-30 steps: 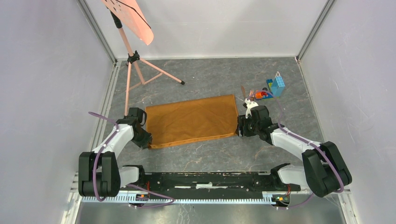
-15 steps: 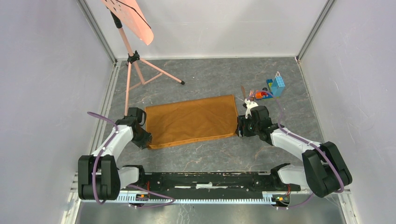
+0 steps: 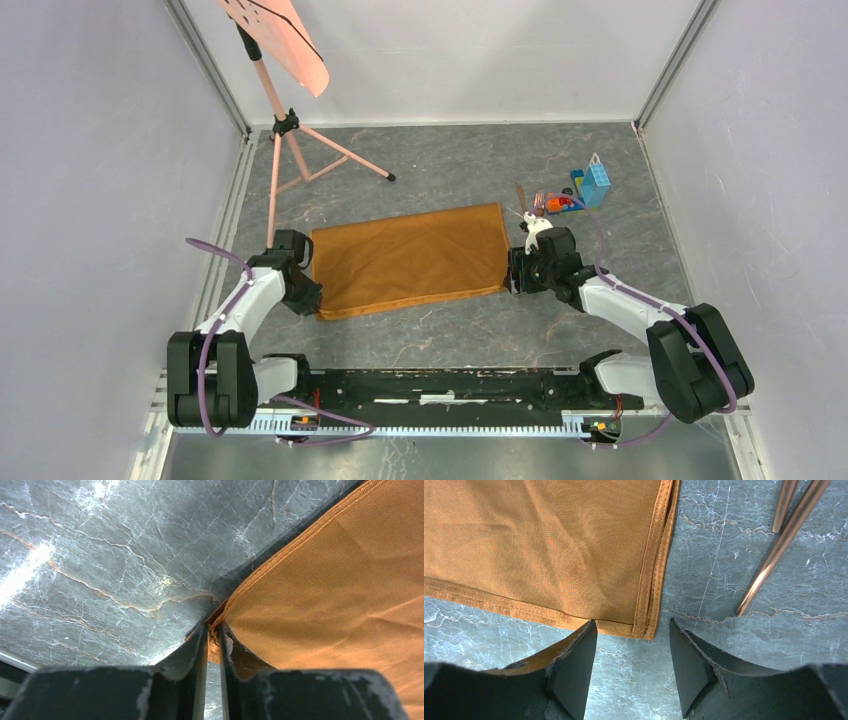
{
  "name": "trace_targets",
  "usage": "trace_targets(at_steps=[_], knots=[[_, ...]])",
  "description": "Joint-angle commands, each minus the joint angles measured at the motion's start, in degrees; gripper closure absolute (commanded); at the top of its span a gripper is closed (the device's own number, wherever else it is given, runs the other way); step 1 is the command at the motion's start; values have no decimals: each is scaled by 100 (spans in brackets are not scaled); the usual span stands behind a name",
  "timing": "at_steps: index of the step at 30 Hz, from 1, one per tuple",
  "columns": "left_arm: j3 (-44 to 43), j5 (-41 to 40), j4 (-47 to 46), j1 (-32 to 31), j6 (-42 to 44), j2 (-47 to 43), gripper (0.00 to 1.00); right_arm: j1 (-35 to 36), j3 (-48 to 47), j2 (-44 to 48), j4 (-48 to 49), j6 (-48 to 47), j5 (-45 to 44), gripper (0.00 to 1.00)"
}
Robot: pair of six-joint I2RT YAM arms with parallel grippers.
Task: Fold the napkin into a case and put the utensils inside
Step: Smooth out the rectangle-folded napkin at the center of the board.
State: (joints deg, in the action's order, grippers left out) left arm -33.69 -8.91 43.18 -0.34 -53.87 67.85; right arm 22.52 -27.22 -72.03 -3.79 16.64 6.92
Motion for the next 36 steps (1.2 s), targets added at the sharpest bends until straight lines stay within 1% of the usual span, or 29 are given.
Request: trace_targets(at_steps=[1,5,13,16,19,22,27,32,36], knots=[[-180,-96,42,25,131,-180,82,41,68,96,166,-3,38,39],[-197,241,190,25,118,-449,88,48,78,103,192,6,37,39],[-113,761,406,25,87,-830,89,46,120,169,194,93,4,39],[-52,750,446,25,103,-879,88,48,61,262,32,194,-24,40],[37,804,388,25,113,-851,88,48,12,402,-138,401,-85,44],[73,864,315,25,144,-766,89,78,28,511,-68,488,-46,45],[47,864,309,25,175,-742,89,134,-22,214,-18,479,-85,47],[56,864,297,25,192,-739,89,187,-23,-18,169,468,-233,53],[-3,1114,304,25,310,-696,92,207,-33,-219,144,487,-529,64]])
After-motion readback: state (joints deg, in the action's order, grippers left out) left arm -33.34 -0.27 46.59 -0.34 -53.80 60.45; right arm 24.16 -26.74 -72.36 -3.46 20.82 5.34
